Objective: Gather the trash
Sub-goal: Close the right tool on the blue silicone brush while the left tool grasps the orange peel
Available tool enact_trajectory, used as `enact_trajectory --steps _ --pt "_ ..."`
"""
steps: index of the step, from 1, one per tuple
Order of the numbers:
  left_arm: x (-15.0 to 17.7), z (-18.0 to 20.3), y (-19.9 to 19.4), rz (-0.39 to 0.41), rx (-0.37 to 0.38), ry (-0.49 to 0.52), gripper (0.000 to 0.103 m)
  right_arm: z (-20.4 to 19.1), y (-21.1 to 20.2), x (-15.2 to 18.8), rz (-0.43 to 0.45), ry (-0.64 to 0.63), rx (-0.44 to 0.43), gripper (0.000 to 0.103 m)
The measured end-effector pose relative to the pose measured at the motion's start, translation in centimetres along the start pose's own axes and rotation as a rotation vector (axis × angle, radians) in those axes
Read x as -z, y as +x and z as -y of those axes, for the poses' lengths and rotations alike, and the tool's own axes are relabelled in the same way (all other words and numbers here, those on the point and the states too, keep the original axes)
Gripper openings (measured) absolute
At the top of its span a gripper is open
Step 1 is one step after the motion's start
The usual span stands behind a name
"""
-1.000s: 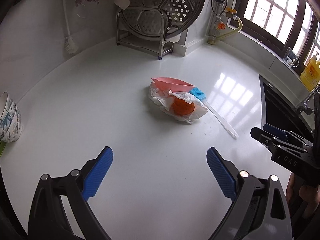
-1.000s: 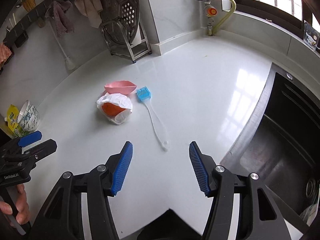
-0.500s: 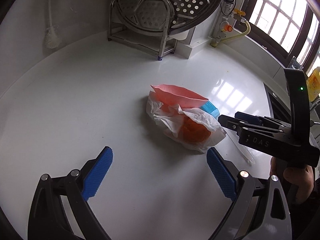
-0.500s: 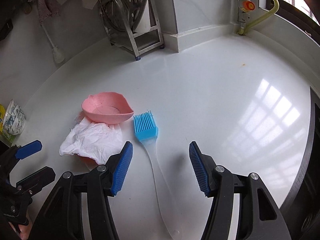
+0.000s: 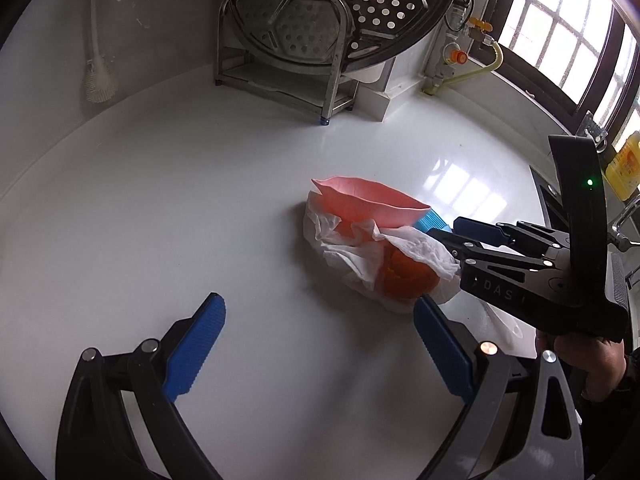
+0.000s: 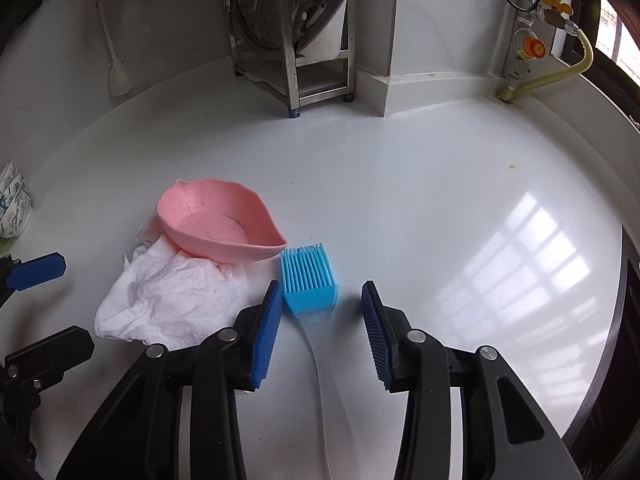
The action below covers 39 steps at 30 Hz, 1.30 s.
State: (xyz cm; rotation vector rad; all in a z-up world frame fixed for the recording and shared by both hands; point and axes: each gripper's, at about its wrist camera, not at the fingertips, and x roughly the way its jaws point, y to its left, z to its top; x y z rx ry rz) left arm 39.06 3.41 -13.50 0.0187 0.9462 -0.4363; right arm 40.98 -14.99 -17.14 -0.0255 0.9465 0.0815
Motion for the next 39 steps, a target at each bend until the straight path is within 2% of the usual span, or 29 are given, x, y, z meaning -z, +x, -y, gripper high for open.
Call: enact_trajectory --steps 4,11,15,21,25,28,32,35,38,39 --pt "-0.1 0.3 0.9 -0.011 0.007 0.004 0.093 1.4 -0.1 0.0 0.001 0.044 0.009 0.03" --pt "-0.1 2.1 1.4 0.006 0.022 0.047 0.093 4.1 -0.9 1.0 0.0 0.109 0.037 0.03" --pt "-0.6 3.3 2.6 -0.013 0.029 0.079 0.093 4.7 -1.6 2.0 0.0 0.108 0.06 0.03" --pt "-1.0 4.6 3.1 0.008 0.002 0.116 0.093 5.8 -2.4 3.0 0.005 0.154 0.057 0.03" --pt "-0.9 4.8 3.8 0.018 -0.055 0.15 0.094 6.0 -2.5 3.2 0.013 0.166 0.057 0.03" --pt "-0.5 4.7 3.2 0.041 -0.059 0.155 0.091 5.9 -2.5 3.3 0.019 0.164 0.061 0.03" --pt "-0.3 5.3 2.7 0.046 -0.039 0.172 0.07 5.7 -2.5 3.3 0.023 0.166 0.06 0.03" --pt "-0.2 5.7 2.4 0.035 -0.003 0.181 0.043 5.6 -2.6 3.3 0.023 0.17 0.055 0.03" --pt "0.0 5.8 2.0 0.034 0.015 0.187 0.03 5.6 -2.6 3.3 0.022 0.167 0.051 0.03" --pt "0.0 5.6 1.9 0.03 0.028 0.181 0.028 5.6 -2.6 3.3 0.021 0.165 0.051 0.03"
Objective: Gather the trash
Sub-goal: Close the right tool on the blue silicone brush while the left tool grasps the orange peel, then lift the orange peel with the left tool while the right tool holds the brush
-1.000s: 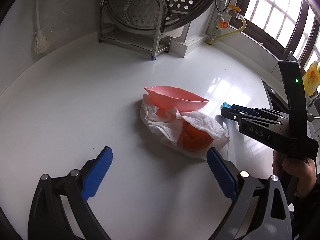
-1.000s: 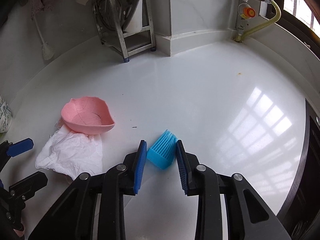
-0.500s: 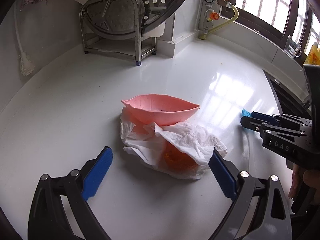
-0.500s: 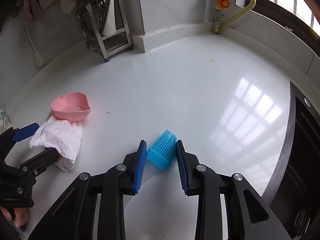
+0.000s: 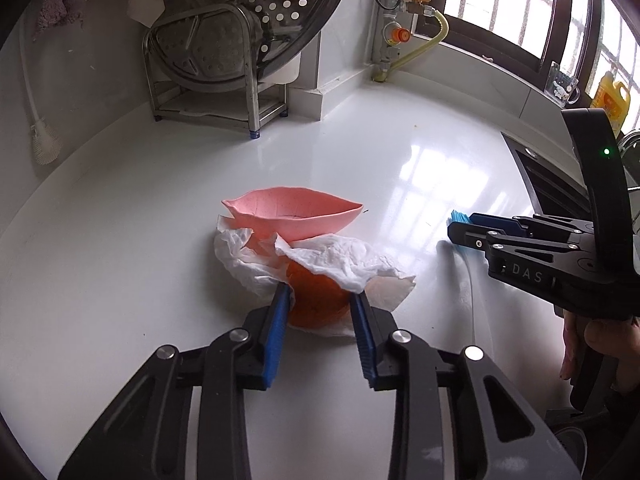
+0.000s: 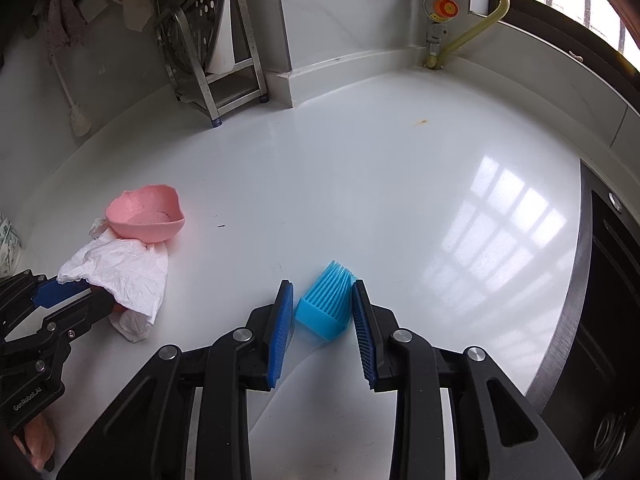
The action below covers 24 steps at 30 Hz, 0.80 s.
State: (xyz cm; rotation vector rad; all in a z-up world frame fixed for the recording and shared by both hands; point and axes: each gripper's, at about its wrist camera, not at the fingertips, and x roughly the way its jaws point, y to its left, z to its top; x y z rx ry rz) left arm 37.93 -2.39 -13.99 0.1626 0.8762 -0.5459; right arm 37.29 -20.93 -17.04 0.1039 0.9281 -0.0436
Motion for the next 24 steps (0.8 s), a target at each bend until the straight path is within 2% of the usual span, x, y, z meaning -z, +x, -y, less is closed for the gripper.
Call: enact_trajectory --steps 8,16,22,23,24 --pt "0.5 -1.5 -1.8 -0.002 0.052 -0.051 0.023 0.0 0.0 -0.1 -0.001 0.002 -0.008 0.03" --pt "1.5 -2.8 -3.8 -0.001 0.054 -0.062 0.023 -0.1 0.1 -0.2 -0.008 -0.007 -0.014 0.03" --pt "3.6 -3.9 -4.9 -0.014 0.081 -0.072 0.026 -0.1 0.1 -0.2 -0.01 -0.006 -0.018 0.03" --pt "4.0 -4.1 -5.1 -0.014 0.082 -0.071 0.026 0.0 0.1 -0.2 -0.01 -0.004 -0.019 0.03" --pt "4.3 -4.2 -5.3 -0.011 0.081 -0.073 0.026 0.0 0.1 -0.2 -0.011 -0.001 -0.02 0.035"
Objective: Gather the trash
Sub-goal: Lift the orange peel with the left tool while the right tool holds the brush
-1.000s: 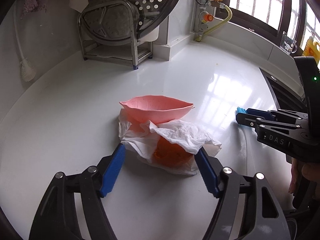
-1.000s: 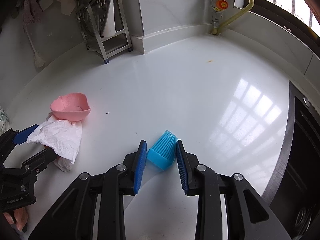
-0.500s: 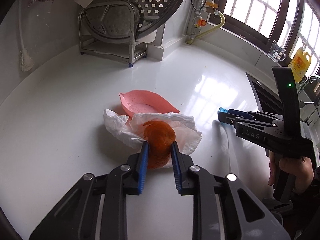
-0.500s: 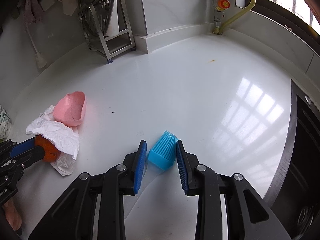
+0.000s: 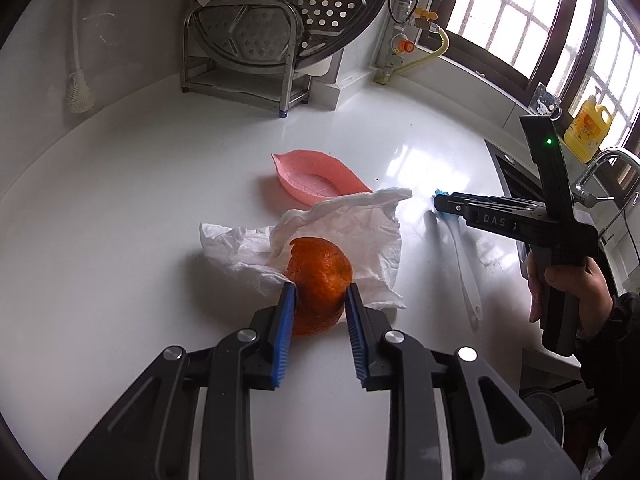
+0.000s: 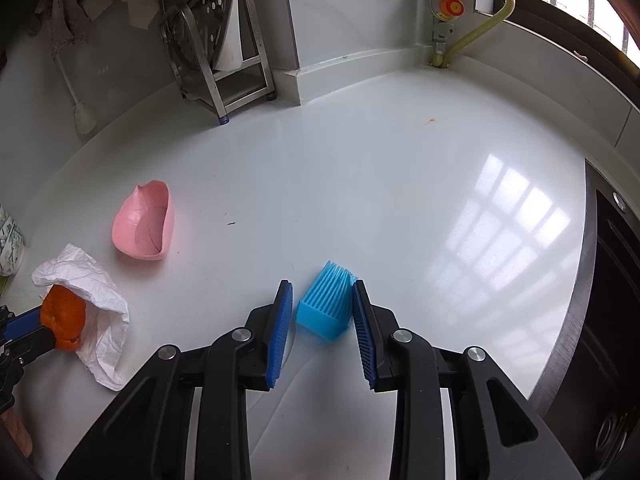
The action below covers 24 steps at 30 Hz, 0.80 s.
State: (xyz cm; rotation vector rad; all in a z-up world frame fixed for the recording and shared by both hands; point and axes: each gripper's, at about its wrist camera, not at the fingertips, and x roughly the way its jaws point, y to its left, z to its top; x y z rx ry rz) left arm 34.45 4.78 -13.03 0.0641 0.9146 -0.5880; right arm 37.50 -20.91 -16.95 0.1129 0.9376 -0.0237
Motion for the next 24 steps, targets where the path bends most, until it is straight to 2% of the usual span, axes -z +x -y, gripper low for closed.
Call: enact_trajectory --steps 2,3,4,5,6,7,9,14,16,17,24 --pt "0.2 -0.4 -0.2 0.003 -0.002 -0.009 0.032 0.0 -0.2 0.0 0.007 0.006 0.006 0.043" --pt "0.3 -0.6 -0.4 0.007 0.0 -0.016 0.035 -0.1 -0.2 0.0 0.008 0.007 0.01 0.043" --pt "0.3 -0.8 -0.6 0.014 -0.004 -0.026 0.047 -0.1 -0.3 0.0 0.006 0.008 0.014 0.043" --pt "0.2 -1.1 -0.8 0.023 -0.011 -0.037 0.068 -0.2 -0.3 0.1 0.0 0.01 0.022 0.043" --pt "0.2 -1.3 -1.1 0.041 -0.018 -0.05 0.075 -0.3 -0.3 0.2 -0.006 0.013 0.036 0.043" --pt "0.2 -1.4 -1.5 0.061 -0.016 -0.061 0.077 -0.3 -0.3 0.2 -0.012 0.017 0.045 0.043" --pt "0.0 -1.6 -1.9 0.073 -0.01 -0.067 0.077 -0.3 -0.4 0.4 -0.023 0.031 0.061 0.043" --pt "-0.2 -1.2 -1.2 0.052 -0.055 -0.037 0.077 -1.4 -0.3 0.6 -0.021 0.02 0.089 0.043" --pt "-0.3 -0.9 -0.9 0.044 -0.062 -0.025 0.077 -2.2 -0.3 0.7 -0.014 -0.021 0.111 0.036" --pt "-0.3 -0.7 -0.8 0.043 -0.06 -0.02 0.077 -2.5 -0.3 0.7 -0.012 -0.033 0.109 0.026" --pt "-0.5 1.4 -0.4 0.061 -0.039 0.047 0.077 -2.1 -0.6 0.9 -0.003 -0.005 0.097 0.027"
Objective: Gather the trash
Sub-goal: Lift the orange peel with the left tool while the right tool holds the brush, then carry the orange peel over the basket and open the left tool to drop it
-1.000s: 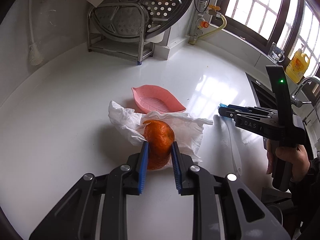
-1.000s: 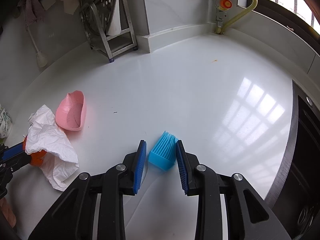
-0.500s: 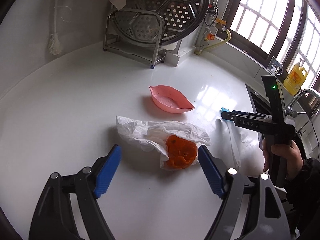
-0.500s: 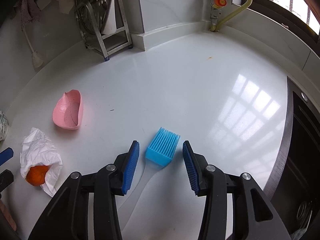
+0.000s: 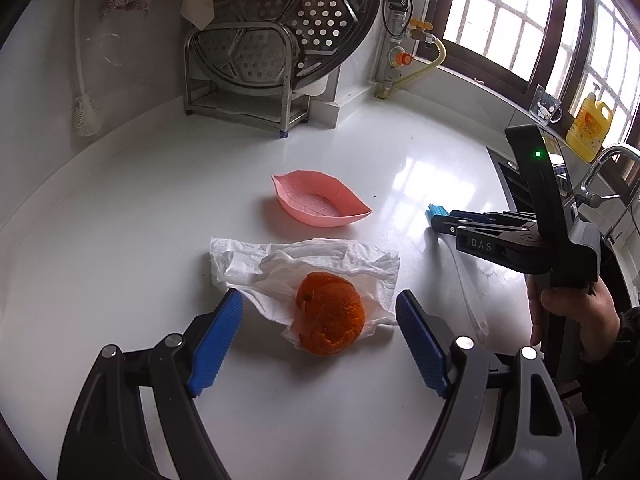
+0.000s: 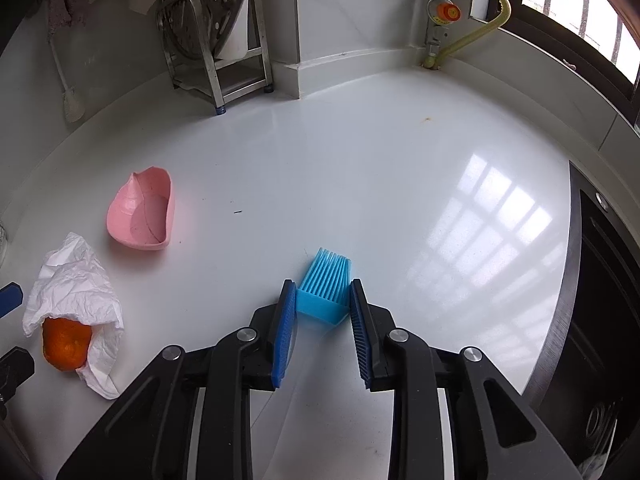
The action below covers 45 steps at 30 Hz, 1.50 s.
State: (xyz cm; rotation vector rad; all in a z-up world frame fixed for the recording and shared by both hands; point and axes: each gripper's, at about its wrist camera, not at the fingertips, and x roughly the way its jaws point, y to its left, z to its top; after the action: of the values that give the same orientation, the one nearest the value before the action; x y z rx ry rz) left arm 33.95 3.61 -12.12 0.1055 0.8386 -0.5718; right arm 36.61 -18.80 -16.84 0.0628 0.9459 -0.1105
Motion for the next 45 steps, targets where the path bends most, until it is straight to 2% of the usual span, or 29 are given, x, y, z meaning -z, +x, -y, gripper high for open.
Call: enact_trajectory --steps 10,14,16,19,38,45 --pt "0.6 3.0 1.9 -0.048 0.015 0.088 0.059 0.5 -0.2 0.4 0.008 0.03 -0.011 0.027" --pt "0.7 2.8 2.8 -0.078 0.015 0.078 0.038 0.7 -0.3 0.4 0.011 0.041 -0.017 0.027" --pt "0.7 2.6 3.1 -0.091 0.018 0.073 0.023 0.8 -0.2 0.4 0.012 0.042 -0.02 0.026" --pt "0.9 2.5 3.2 -0.102 0.023 0.064 0.017 0.9 -0.3 0.5 0.014 0.049 -0.029 0.026" --pt "-0.1 2.5 -2.0 -0.043 0.057 0.04 0.015 1.1 -3.0 1.3 0.073 0.156 -0.131 0.026" --pt "-1.1 2.0 -3.7 -0.023 0.047 0.039 0.015 1.0 -4.6 1.5 0.087 0.178 -0.147 0.026"
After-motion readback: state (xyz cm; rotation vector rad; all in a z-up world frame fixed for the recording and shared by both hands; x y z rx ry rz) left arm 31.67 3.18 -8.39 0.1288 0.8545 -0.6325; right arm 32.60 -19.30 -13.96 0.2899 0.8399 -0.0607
